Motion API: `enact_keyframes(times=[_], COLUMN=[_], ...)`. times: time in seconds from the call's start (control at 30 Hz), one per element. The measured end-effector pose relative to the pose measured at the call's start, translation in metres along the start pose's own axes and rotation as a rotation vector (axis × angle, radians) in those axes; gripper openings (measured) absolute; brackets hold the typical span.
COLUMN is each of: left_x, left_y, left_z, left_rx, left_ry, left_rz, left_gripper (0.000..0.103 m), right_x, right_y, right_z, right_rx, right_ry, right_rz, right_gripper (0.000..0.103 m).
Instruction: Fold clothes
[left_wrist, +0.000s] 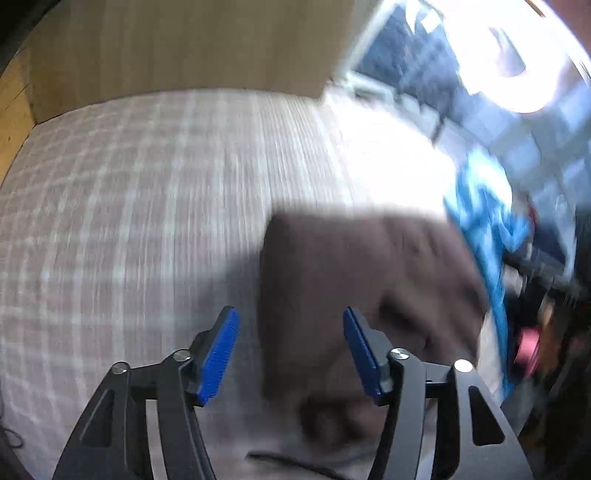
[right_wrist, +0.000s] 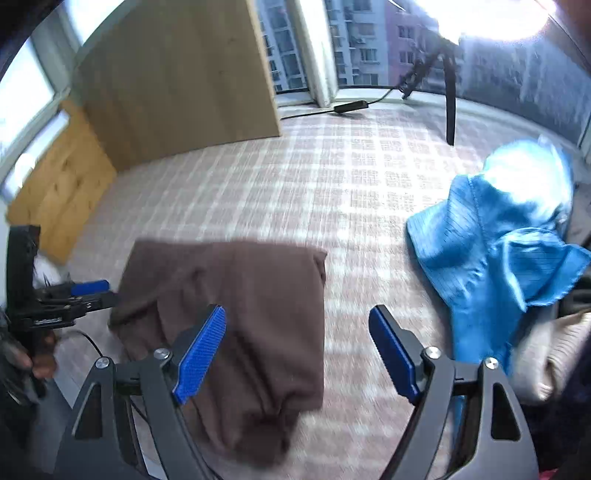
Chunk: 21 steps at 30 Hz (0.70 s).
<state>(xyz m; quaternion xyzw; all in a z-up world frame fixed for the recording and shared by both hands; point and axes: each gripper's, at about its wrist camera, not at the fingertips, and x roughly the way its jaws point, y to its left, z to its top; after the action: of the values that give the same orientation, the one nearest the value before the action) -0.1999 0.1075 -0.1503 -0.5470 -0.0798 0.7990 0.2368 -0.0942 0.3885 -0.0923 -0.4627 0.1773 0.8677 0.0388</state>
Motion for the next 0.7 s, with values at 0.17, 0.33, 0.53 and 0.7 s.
enact_keyframes(times=[0.17, 0.33, 0.53, 0.7], left_x=[0.007, 0.008, 0.029, 0.048], left_y=[-0.002, 0.026, 0.04, 0.022], left_z=[0.037, 0.041, 0.024, 0.028], left_rx=[0.067, 0.105, 0.349, 0.491], left_ry=[-0.002, 0.0, 0.081, 0.074], left_rz=[-0.023, 0.019, 0.019, -0.096], left_gripper=[0.022, 0.016, 0.004, 0.004], right_x=[0.035, 0.055, 0.095, 0.108], right_y=[0.019, 0.061, 0.124, 0.131], right_z=[0.011, -0.001, -0.022, -0.042], right_rx=[-0.012, -0.111, -0.291, -0.429], right_ry=[0.06, 0.09, 0.177, 0.228], right_rz=[0.135, 0.224, 0.246, 0.167], right_gripper=[0.024, 0.024, 0.024, 0.022])
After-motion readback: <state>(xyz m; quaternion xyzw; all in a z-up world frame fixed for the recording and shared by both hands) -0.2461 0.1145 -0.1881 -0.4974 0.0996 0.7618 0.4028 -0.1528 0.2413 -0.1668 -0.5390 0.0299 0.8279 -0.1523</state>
